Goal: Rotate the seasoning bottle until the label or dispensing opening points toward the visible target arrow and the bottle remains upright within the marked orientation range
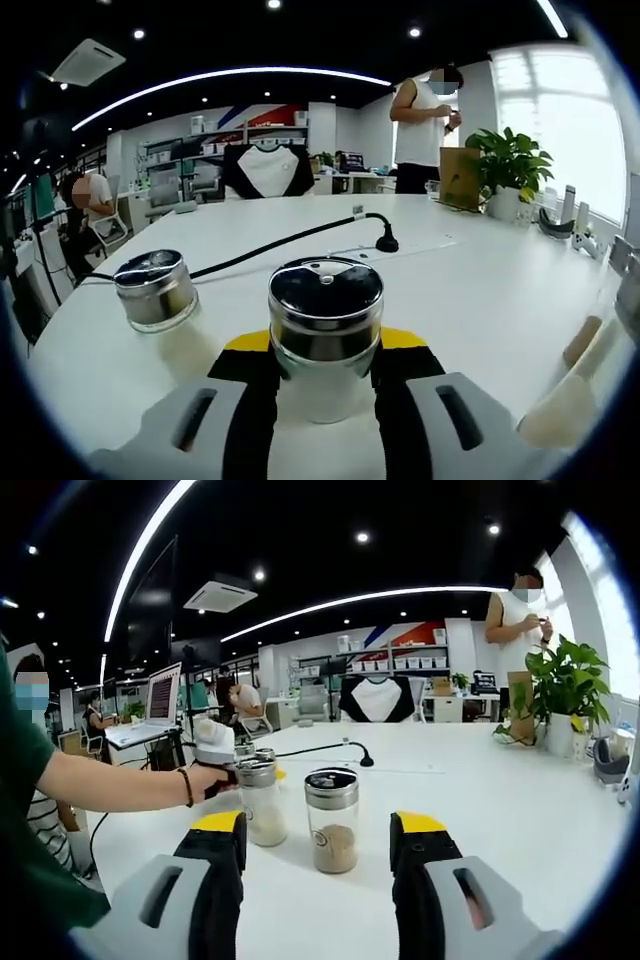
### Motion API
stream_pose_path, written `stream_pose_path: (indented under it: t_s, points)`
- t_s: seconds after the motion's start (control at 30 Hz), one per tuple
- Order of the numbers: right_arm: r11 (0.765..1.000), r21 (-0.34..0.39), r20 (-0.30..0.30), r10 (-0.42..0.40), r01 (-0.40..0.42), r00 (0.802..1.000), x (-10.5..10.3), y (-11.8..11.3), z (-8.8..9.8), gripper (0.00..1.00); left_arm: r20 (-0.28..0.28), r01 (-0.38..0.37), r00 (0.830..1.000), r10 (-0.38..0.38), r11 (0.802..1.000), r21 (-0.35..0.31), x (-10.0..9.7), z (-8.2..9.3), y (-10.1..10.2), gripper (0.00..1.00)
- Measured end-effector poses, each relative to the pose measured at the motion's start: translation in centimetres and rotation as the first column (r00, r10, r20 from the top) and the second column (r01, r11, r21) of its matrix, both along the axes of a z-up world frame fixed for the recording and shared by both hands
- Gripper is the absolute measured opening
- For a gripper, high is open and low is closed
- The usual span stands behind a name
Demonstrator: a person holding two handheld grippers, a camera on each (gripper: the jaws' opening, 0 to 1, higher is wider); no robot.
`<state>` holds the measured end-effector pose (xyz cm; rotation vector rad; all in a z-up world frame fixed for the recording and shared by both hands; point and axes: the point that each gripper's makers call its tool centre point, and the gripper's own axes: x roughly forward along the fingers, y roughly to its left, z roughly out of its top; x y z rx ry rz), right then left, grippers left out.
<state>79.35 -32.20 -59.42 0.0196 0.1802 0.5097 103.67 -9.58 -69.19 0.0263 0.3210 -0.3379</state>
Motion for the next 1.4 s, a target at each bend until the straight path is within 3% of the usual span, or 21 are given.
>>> stream_pose_path:
  t_s: [0.43, 0.93, 1.4]
  points:
    - [1.000, 0.003, 0.004, 0.018, -0.018, 1.000, -0.3, 0.4, 0.0, 0.59, 0.021, 0.017, 1.000, -0.018, 1.000, 0.010, -2.9, 0.1, 0.1, 0.37]
    - [0.997, -0.072, -0.034, 0.034, -0.037, 0.999, -0.3, 1.0, -1.1, 0.61, 0.026, 0.056, 0.998, -0.056, 0.998, -0.002, -6.7, 0.3, 0.3, 0.37]
    - [0.997, -0.066, -0.029, 0.034, -0.036, 0.999, -0.1, 1.2, -1.0, 0.66, 0.028, 0.086, 0.996, -0.086, 0.996, -0.008, -10.6, 0.5, 0.0, 0.37]
